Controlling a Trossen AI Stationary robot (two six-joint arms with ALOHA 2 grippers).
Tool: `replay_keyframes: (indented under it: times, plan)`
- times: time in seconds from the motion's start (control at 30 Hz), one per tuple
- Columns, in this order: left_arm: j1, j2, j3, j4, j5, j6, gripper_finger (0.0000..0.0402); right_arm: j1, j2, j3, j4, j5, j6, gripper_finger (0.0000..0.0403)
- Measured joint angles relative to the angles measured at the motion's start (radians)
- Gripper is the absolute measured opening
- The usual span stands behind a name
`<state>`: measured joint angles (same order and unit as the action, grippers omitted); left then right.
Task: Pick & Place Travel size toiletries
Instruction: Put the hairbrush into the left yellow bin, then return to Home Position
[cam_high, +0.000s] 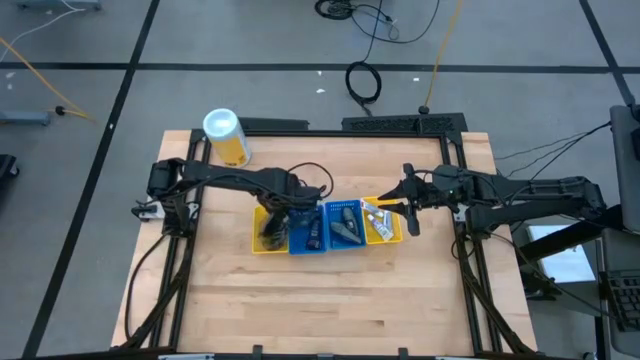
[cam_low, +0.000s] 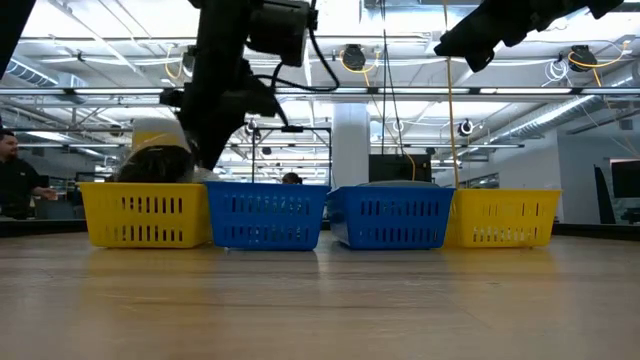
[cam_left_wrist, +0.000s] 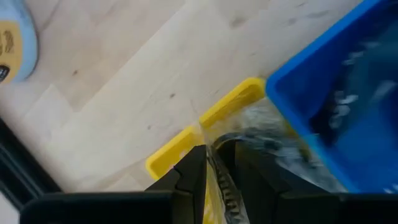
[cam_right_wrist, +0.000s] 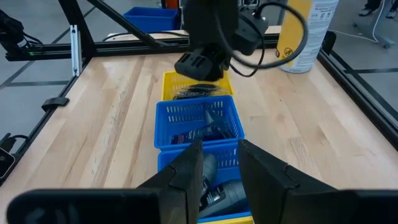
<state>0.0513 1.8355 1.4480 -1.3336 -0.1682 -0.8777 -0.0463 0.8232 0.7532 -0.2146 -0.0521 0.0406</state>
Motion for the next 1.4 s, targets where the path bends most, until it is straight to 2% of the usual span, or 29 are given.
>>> replay_keyframes:
  times: [0.1,0.17,0.27,0.43,0.7,0.87,1.0,1.1,1.23,1.4]
  plan:
    - [-0.007,0.0,0.033,-0.001,0.004,0.037,0.0086,0.0,0.0,0.0,0.0,0.0,0.0,0.0094]
    - [-0.016,0.0,0.056,-0.018,-0.027,0.054,0.0086,0.0,0.0,0.0,0.0,0.0,0.0,0.0094]
    - [-0.027,0.0,0.088,-0.073,-0.084,0.028,0.0086,0.0,0.0,0.0,0.0,0.0,0.0,0.0095]
    - [-0.033,-0.004,0.098,-0.141,-0.104,-0.007,0.0086,0.0,0.0,0.0,-0.001,0.0,0.0,0.0094]
    - [-0.094,-0.076,0.099,-0.021,-0.168,0.029,0.0086,0.0,0.0,0.0,-0.002,0.0,0.0,0.0095]
    - [-0.118,-0.129,0.099,-0.062,-0.228,0.006,0.0086,0.0,0.0,0.0,0.001,0.0,0.0,0.0094]
    - [-0.14,-0.164,0.099,-0.031,-0.254,0.039,0.009,0.0,0.0,0.0,0.0,0.0,0.0,0.0095]
    - [-0.158,-0.183,0.099,0.028,-0.295,0.088,0.0116,0.0,0.0,0.0,0.0,0.0,0.0,0.0094]
    - [-0.165,-0.183,0.099,0.046,-0.313,0.134,0.0175,0.0,0.0,0.0,0.001,0.0,0.0,0.0095]
    - [-0.186,-0.184,0.099,0.021,-0.43,0.244,0.0239,0.0,0.0,0.0,0.0,0.0,0.0,0.0094]
